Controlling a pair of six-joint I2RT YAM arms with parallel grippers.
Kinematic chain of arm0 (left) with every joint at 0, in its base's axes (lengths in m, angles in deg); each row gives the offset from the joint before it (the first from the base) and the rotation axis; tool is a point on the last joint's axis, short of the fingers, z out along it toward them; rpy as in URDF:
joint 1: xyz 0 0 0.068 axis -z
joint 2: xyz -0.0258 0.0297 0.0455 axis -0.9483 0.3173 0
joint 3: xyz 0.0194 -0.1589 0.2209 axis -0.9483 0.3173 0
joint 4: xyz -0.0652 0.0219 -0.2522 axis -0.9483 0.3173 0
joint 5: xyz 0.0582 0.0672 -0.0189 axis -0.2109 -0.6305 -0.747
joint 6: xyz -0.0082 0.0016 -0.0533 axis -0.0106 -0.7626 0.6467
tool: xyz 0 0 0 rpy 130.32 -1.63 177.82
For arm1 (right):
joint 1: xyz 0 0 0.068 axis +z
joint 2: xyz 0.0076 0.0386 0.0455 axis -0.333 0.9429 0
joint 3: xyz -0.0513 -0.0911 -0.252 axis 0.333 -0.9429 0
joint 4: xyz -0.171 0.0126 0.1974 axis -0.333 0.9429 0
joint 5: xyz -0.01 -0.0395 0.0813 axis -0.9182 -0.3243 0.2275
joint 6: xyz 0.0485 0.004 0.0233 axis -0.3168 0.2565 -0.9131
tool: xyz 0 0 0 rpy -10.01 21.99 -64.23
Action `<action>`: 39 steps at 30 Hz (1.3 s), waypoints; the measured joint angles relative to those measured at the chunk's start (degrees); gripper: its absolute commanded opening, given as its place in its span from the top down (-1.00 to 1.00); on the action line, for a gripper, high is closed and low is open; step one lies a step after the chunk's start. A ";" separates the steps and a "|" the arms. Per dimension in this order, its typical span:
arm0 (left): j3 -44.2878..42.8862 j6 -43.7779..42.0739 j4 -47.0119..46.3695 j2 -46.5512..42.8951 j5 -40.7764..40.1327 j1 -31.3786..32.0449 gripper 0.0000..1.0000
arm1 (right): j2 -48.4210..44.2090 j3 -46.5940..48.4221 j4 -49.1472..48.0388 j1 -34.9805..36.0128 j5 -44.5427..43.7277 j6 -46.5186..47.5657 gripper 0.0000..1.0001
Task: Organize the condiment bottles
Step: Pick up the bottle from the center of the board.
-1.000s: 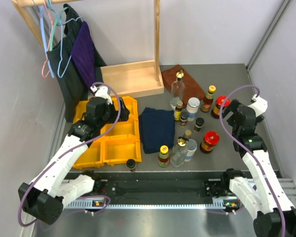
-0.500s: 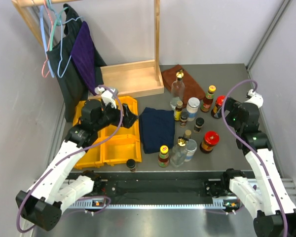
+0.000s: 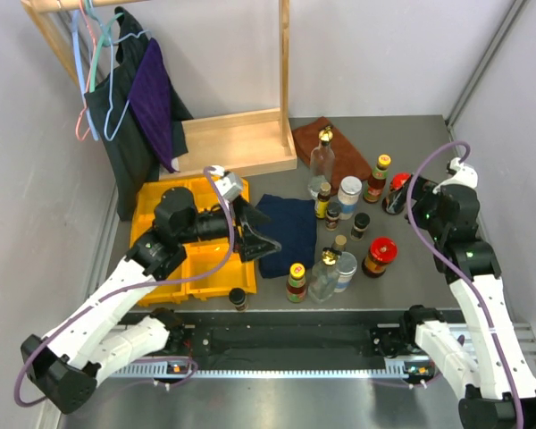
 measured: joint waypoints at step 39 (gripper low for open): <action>3.13 -7.13 -22.21 17.51 -27.30 30.93 -0.61 | 1.49 2.08 2.45 0.00 4.13 1.05 -0.98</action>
